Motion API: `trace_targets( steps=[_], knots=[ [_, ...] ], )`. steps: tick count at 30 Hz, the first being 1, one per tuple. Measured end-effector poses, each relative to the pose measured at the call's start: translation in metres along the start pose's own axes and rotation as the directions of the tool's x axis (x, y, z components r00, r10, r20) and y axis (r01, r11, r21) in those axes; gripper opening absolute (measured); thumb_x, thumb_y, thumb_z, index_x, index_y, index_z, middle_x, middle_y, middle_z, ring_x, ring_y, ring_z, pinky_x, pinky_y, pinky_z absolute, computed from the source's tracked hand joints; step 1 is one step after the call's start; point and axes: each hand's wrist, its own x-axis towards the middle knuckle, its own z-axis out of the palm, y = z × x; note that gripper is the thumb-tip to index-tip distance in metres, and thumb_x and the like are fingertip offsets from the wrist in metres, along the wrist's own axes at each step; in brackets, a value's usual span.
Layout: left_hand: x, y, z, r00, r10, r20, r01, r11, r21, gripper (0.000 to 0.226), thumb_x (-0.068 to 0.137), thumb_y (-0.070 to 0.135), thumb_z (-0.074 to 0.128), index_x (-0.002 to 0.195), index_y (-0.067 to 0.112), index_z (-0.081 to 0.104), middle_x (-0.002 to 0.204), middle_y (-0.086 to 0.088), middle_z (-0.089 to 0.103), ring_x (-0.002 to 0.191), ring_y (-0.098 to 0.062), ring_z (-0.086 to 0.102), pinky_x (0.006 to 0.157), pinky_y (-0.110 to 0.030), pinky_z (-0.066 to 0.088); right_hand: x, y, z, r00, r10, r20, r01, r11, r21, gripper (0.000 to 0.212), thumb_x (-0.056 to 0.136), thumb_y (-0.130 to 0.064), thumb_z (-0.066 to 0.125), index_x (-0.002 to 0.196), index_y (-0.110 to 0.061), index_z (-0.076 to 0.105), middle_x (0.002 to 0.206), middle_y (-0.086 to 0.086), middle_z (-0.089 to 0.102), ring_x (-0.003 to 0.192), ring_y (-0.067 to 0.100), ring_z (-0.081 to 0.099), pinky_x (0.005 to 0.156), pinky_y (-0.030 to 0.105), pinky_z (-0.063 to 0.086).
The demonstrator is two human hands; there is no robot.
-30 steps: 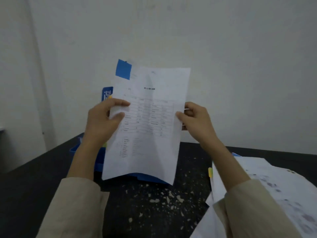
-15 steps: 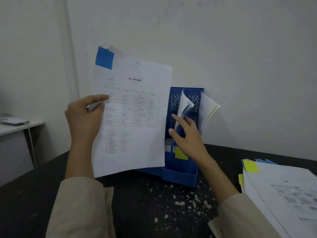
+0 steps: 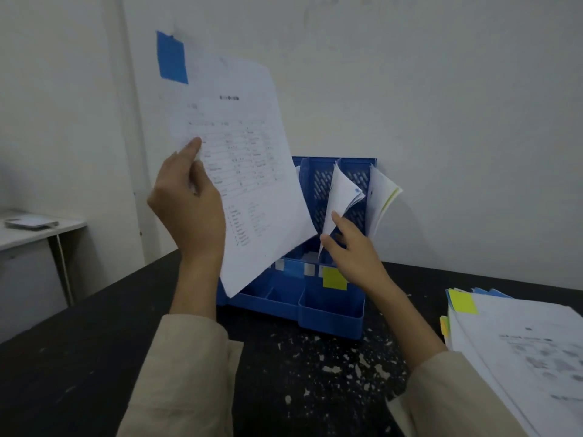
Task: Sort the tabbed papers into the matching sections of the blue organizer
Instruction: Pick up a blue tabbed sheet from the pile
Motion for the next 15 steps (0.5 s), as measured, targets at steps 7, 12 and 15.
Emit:
trace_targets(
  steps=[7,12,15],
  knots=[
    [-0.022,0.009,0.026,0.998,0.055,-0.042,-0.058,0.996,-0.072,0.032,0.095,0.003,0.044,0.123,0.001,0.059,0.117,0.001,0.058,0.11,-0.007,0.056,0.101,-0.016,0.041,-0.004,-0.007,0.001,1.0,0.006,0.006,-0.007,0.999,0.039,0.054,0.099,-0.021,0.045,0.149,-0.016,0.024,0.154,-0.001,0.025,0.139,0.016,0.029,0.115,0.037,0.025],
    [-0.057,0.004,0.055,0.918,0.045,0.394,0.008,0.991,-0.132,0.056,0.088,-0.01,0.034,0.14,0.007,0.04,0.144,-0.008,0.042,0.139,-0.02,0.027,0.116,-0.025,0.024,-0.007,-0.013,-0.003,1.0,-0.027,-0.016,0.027,1.0,0.014,0.042,0.099,-0.013,0.044,0.141,-0.015,0.038,0.136,0.015,0.047,0.119,0.027,0.048,0.095,0.027,0.037],
    [-0.061,-0.004,0.064,0.898,0.029,0.438,0.027,0.992,-0.12,0.065,0.084,-0.015,0.035,0.143,0.011,0.037,0.147,-0.008,0.039,0.141,-0.025,0.026,0.116,-0.038,0.026,-0.006,-0.012,-0.004,0.999,-0.028,-0.021,0.028,1.0,0.007,0.041,0.099,-0.012,0.044,0.14,-0.015,0.04,0.133,0.018,0.048,0.116,0.029,0.048,0.09,0.023,0.037]
  ],
)
